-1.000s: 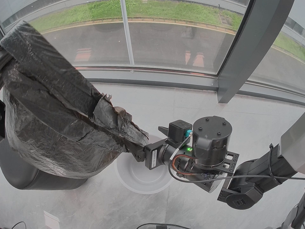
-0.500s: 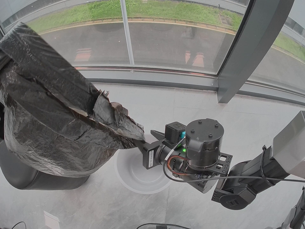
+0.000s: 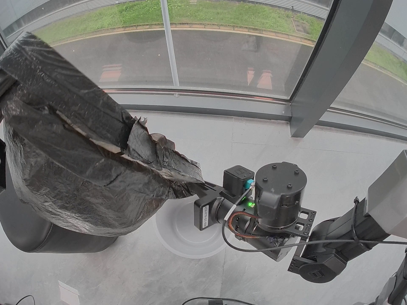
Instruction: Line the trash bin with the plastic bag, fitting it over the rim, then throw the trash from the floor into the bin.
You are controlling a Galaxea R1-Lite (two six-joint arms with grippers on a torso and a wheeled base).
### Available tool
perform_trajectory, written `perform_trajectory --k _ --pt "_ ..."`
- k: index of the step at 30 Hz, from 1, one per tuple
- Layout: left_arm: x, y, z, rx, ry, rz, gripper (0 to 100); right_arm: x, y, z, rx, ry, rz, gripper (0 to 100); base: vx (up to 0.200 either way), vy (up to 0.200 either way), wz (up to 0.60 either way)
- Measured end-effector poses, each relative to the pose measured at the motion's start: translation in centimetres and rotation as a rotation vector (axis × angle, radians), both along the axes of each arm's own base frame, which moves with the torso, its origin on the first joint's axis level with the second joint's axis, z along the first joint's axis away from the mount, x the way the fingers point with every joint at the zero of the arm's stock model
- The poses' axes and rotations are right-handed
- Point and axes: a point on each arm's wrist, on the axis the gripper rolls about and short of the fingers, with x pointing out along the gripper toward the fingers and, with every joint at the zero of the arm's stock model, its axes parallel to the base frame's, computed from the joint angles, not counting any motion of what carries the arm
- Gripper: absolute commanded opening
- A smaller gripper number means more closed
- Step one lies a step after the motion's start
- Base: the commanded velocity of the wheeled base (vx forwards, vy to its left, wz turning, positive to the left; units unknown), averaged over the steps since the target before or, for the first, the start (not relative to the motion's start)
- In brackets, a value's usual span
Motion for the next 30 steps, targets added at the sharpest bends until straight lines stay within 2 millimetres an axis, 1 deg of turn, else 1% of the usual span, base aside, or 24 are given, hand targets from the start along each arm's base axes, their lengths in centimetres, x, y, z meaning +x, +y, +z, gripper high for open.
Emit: perform_trajectory --k 5,9,11,14,18,22,26,30 --pt "0.2 0.0 -0.7 0.017 0.005 0.014 0 -1.2 -1.4 0.0 -0.093 0.0 0.088 0 0.0 0.0 0.0" --pt "0.8 -0.1 -1.6 0.038 0.006 0.039 0 -2.2 -3.0 0.4 -0.159 0.05 0.268 0 0.0 0.0 0.0" --pt "1.1 -0.1 -2.0 0.045 0.007 0.053 0 -2.7 -4.1 0.8 -0.194 0.093 0.355 0 0.0 0.0 0.0" --pt "1.7 -0.2 -2.6 0.05 0.002 0.071 0 -3.3 -5.7 1.4 -0.243 0.167 0.433 0 0.0 0.0 0.0" --pt "2.4 -0.3 -3.3 0.05 -0.014 0.081 0 -3.6 -7.7 2.9 -0.268 0.24 0.492 0 0.0 0.0 0.0" --pt "2.9 -0.5 -4.2 0.06 -0.03 0.047 0 -3.4 -9.4 4.9 -0.255 0.294 0.538 0 0.0 0.0 0.0" --pt "3.2 -0.6 -5.3 0.073 -0.035 0.009 0 -2.9 -10.7 7.5 -0.215 0.32 0.553 0 0.0 0.0 0.0" --pt "3.4 -0.7 -6.1 0.086 -0.034 -0.021 0 -2.7 -11.6 9.4 -0.198 0.392 0.553 0 0.0 0.0 0.0"
